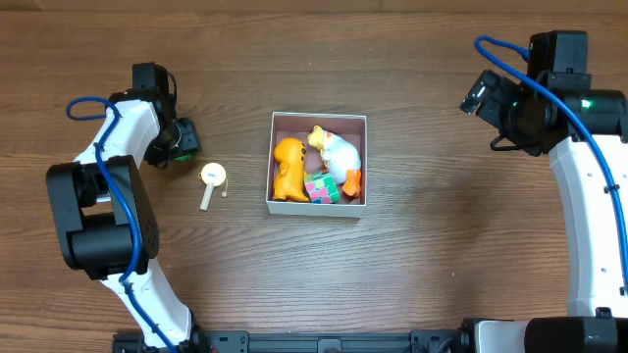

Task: Pack container
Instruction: 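Grasp the green round toy with the left gripper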

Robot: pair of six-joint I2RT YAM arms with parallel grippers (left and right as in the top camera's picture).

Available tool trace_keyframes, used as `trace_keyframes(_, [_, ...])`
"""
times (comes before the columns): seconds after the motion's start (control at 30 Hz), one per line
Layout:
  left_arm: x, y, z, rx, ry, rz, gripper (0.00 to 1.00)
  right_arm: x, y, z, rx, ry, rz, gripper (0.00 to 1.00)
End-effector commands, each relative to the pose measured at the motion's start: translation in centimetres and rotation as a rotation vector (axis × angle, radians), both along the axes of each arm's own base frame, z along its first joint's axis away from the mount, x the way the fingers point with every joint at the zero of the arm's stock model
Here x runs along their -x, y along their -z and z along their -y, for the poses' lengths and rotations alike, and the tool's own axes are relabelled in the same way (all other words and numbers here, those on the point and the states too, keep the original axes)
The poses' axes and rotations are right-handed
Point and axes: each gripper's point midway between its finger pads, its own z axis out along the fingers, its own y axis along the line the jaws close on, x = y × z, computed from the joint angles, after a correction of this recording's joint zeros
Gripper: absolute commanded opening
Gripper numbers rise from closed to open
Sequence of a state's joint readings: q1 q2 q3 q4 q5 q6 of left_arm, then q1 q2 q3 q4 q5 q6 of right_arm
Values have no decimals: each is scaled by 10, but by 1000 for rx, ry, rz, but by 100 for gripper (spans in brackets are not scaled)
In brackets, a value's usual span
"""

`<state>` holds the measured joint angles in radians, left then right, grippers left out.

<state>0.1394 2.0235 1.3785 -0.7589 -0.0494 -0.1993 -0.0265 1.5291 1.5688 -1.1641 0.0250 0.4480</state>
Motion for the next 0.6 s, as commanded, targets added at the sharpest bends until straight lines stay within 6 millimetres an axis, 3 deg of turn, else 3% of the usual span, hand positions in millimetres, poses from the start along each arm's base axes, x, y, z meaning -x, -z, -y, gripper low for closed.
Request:
trace_keyframes(0.0, [3,8,-8,-31,-1,-16,70,-1,0,1,-3,5,3,100])
trace_keyframes(0.23, [0,8,-10,-38,-2,-6,65,-1,0,1,-3,5,3,100])
trace_keyframes(0.57, [7,24,-8,-33,-1,-31,69,-1,0,1,-3,5,3,100])
